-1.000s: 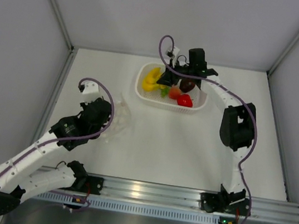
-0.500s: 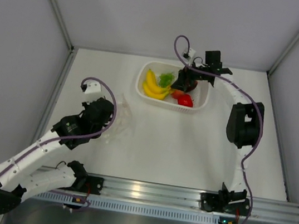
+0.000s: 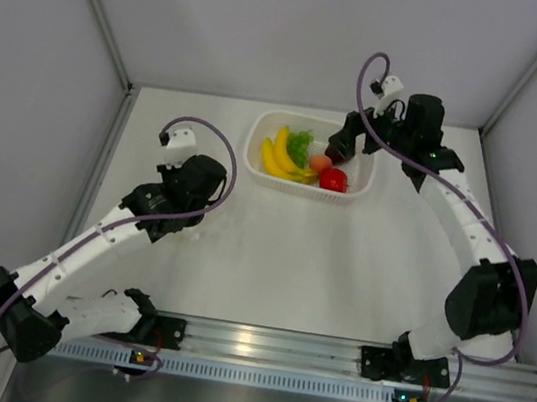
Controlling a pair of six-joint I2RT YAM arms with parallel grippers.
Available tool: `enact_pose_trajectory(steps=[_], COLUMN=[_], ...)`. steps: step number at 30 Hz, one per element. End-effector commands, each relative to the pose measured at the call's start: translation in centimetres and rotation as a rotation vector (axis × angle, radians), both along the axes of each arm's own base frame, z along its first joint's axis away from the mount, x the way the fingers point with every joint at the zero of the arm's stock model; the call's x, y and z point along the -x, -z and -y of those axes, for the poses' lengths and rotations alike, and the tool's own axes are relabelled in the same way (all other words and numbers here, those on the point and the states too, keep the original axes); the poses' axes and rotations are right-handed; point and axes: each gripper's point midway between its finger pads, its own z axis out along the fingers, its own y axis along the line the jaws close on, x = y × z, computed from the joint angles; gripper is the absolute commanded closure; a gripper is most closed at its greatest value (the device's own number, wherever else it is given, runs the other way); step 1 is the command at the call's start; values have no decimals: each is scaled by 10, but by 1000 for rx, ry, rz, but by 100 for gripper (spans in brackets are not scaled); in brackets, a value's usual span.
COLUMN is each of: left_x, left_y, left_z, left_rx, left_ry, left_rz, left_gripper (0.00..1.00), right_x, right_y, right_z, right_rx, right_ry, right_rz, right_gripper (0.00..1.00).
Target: Open the zip-top bag and remove the fake food
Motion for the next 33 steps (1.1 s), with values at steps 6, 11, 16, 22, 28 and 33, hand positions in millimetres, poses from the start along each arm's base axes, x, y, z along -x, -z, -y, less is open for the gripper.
enact_pose_trajectory(steps=[6,11,16,22,28,33], left_x=[-35,-64,-80,-104,-128,-134], left_y=[-31,-24,-7,50,64,46], left_z=[-38,-57,-73,-59,-46,-39], left_rx=[-297,-344,-488,-500,-394,-332], left_ry=[-156,-221,-258,-176,-192,-185], left_rz=[-45,-148,-263,-432,-412,-357], left_gripper=[100,100,100,100,96,64], right_x=[72,105,131,166,194,205], right_y=[-36,-12,-6,-6,-9,-16], right_z=[15,34,59,78,82,84], right_rx=[-367,-351,-288,-269,-265,-262], right_ry=[57,154,264,339,323,312], right_rz=[-136,-143,-124,-105,-101,-79], right_gripper=[1,1,1,1,0,1])
